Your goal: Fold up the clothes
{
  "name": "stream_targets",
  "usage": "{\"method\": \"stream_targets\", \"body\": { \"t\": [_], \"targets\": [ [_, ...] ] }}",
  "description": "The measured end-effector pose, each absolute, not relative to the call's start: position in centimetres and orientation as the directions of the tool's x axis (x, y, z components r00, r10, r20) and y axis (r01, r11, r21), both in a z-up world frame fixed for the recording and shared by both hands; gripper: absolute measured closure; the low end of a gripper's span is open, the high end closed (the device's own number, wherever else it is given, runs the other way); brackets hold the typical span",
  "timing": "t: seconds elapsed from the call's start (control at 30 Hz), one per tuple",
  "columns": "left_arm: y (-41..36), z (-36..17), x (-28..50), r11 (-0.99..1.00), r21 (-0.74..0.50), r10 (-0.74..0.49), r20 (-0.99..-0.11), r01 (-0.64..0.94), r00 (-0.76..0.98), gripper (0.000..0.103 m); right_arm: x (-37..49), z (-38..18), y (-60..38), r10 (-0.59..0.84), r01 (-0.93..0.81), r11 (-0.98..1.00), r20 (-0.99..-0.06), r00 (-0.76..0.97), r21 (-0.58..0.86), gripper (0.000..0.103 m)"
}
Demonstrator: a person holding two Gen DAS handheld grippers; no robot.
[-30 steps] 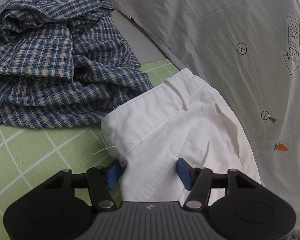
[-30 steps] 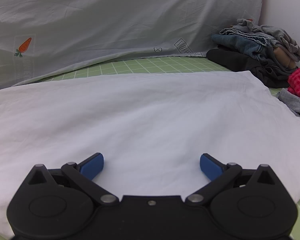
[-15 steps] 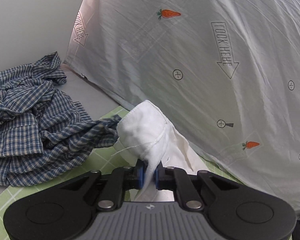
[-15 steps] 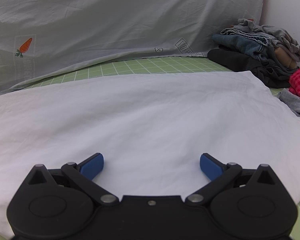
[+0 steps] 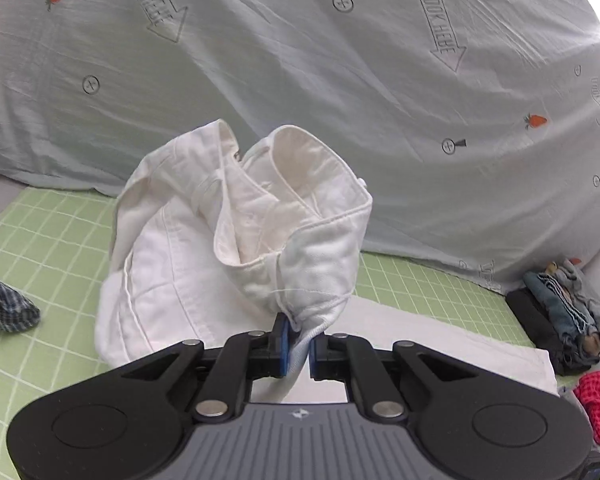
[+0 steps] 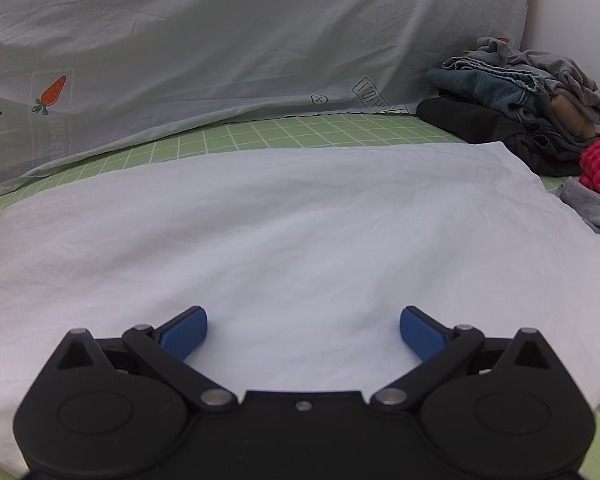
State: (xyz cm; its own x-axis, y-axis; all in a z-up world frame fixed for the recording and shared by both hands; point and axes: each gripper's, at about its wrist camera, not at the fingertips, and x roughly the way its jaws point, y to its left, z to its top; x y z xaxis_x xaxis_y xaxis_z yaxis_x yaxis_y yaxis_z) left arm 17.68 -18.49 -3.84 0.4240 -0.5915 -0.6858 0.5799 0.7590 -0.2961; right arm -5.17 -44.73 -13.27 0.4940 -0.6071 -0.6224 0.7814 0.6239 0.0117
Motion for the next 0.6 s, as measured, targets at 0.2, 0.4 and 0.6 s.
{"method": "stream_targets", "body": {
  "t": [0.2, 0.4, 0.6],
  "targets": [
    [-22.9, -8.1, 15.6, 0.712, -0.246, -0.527, -0.806, 0.658, 0.27, 0.074, -5.2, -13.3, -44.7, -0.606, 0.781, 0.625, -0.623, 0.495, 0.012, 0.0],
    [-20.8, -4.8, 15.3, 0.688, -0.251, -0.594, -0.735, 0.681, 0.328, 0.034, -5.0, -13.1, -44.6, -0.598, 0.772, 0.636, -0.63, 0.495, 0.002, 0.0],
    [-16.8, -2.1, 18.3, 0.805, -0.137, -0.492, -0.696, 0.577, 0.522, 0.025, -4.4, -11.0, -43.7, -0.557, 0.745, 0.668, -0.665, 0.497, -0.002, 0.0]
  ]
}}
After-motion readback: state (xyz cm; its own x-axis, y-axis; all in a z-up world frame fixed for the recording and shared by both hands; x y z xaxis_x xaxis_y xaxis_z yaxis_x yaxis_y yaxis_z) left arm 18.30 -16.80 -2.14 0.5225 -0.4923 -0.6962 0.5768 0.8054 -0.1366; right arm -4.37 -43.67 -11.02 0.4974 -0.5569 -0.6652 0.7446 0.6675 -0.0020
